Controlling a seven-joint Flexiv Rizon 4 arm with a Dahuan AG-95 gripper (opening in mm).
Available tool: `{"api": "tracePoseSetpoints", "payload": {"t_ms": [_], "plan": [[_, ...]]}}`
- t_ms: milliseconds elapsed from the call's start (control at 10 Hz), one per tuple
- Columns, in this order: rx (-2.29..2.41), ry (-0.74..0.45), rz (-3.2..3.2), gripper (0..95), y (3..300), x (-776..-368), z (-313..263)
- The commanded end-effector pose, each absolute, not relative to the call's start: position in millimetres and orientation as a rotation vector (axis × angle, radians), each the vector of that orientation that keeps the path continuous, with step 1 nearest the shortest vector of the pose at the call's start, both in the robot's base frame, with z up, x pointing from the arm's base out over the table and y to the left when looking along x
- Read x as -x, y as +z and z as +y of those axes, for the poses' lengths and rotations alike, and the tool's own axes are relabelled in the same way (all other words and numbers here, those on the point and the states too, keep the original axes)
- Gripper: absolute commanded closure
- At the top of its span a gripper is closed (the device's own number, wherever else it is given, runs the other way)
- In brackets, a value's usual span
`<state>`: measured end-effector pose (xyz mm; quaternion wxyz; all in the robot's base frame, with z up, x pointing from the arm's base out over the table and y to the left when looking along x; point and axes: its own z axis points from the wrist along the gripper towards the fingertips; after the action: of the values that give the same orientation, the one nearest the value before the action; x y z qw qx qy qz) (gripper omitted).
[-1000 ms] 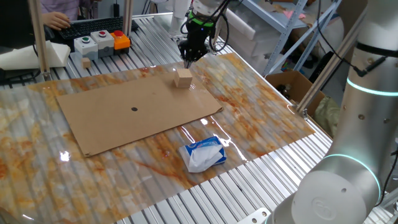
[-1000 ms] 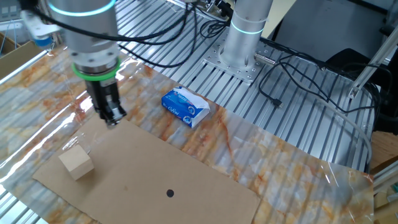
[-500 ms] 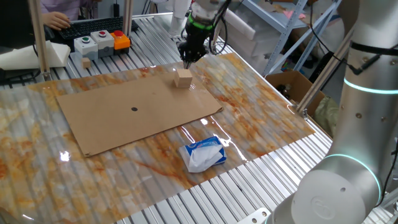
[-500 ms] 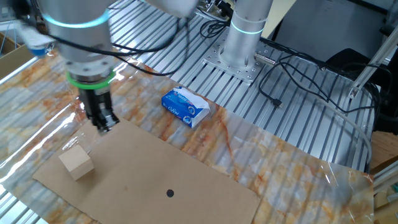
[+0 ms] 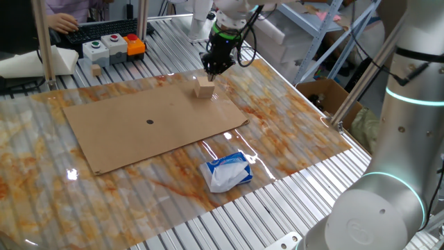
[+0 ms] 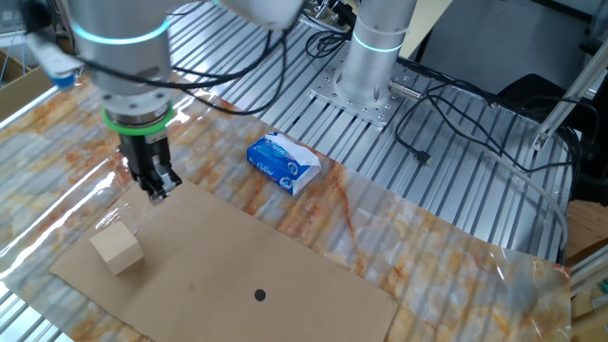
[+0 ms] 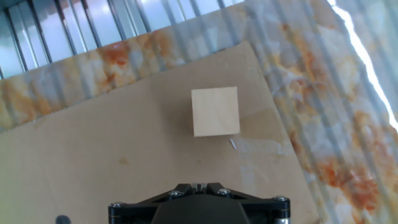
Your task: Hold a small block with the gripper and sweep it from left to right on the table
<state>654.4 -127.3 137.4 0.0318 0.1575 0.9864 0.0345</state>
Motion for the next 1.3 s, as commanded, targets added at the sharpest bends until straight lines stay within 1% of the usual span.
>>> {"api": "tracePoseSetpoints", "payload": {"t_ms": [100, 200, 300, 400, 500, 1300], "plan": [[-0.559, 0.094, 3.015, 95.0, 132.5, -650.3, -126.1], [-0.596, 0.081, 3.011, 95.0, 129.6, -649.8, -125.6], [-0.616, 0.021, 3.005, 95.0, 127.8, -649.3, -125.3], [-0.538, 0.010, 3.023, 95.0, 128.2, -649.5, -125.6], [-0.553, 0.029, 3.028, 95.0, 128.0, -649.4, -125.6], [-0.544, 0.035, 3.048, 95.0, 128.0, -649.4, -125.7]]}}
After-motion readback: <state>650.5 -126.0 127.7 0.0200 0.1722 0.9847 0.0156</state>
